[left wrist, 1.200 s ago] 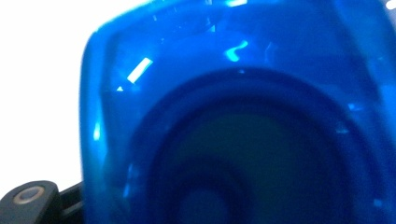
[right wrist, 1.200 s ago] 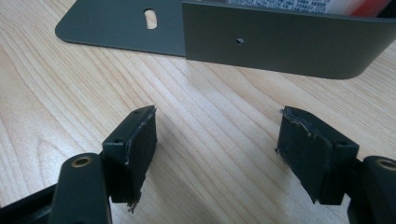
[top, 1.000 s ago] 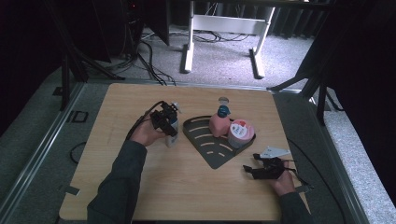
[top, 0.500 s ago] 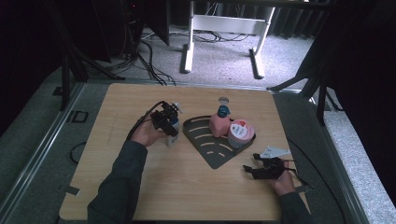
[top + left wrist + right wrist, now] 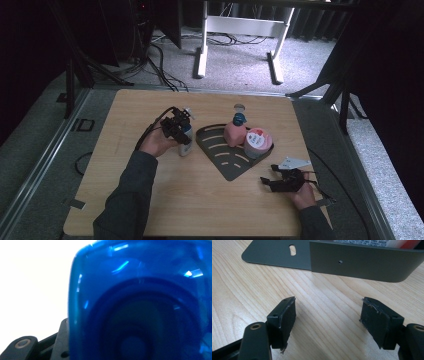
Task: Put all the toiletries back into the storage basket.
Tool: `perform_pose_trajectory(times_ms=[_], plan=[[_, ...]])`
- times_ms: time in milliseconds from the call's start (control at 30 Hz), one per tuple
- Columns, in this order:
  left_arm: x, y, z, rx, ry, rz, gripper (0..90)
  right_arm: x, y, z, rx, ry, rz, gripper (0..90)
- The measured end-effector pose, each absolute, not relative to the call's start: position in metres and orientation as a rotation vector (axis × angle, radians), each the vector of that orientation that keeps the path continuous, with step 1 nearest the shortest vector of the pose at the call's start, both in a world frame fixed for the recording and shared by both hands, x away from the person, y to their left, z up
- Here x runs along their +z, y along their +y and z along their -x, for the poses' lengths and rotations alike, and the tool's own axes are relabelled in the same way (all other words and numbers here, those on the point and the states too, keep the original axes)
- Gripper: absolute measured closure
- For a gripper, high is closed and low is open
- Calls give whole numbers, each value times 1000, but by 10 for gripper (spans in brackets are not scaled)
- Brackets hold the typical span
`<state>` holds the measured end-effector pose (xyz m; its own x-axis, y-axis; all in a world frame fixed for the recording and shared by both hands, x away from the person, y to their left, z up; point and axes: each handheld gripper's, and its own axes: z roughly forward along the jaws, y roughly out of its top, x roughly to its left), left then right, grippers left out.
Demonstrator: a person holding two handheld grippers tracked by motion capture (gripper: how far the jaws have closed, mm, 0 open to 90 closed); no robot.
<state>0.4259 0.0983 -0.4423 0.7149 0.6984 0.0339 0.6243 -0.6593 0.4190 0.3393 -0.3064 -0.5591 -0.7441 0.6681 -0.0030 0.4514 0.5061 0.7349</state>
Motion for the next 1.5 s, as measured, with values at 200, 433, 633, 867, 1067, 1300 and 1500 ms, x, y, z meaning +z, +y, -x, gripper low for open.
perform_pose_trajectory(times_ms=[200, 433, 633, 867, 1067, 1300, 1500], plan=[[-439, 98, -425, 289, 1019, -2517, 546, -559, -306, -339, 1078, 2465, -942, 280], [-433, 97, -424, 300, 1017, -2497, 546, -559, -306, -339, 1078, 2465, -942, 280], [-429, 97, -423, 302, 1013, -2486, 546, -559, -306, -339, 1078, 2465, -942, 280], [-424, 96, -423, 305, 1012, -2456, 547, -559, -306, -339, 1078, 2465, -942, 280], [-421, 94, -422, 295, 1002, -2427, 547, -559, -306, -339, 1078, 2465, -941, 280], [-419, 88, -423, 282, 976, -2427, 546, -559, -306, -339, 1078, 2465, -941, 280], [-416, 83, -423, 287, 964, -2419, 547, -559, -306, -339, 1078, 2465, -942, 280]])
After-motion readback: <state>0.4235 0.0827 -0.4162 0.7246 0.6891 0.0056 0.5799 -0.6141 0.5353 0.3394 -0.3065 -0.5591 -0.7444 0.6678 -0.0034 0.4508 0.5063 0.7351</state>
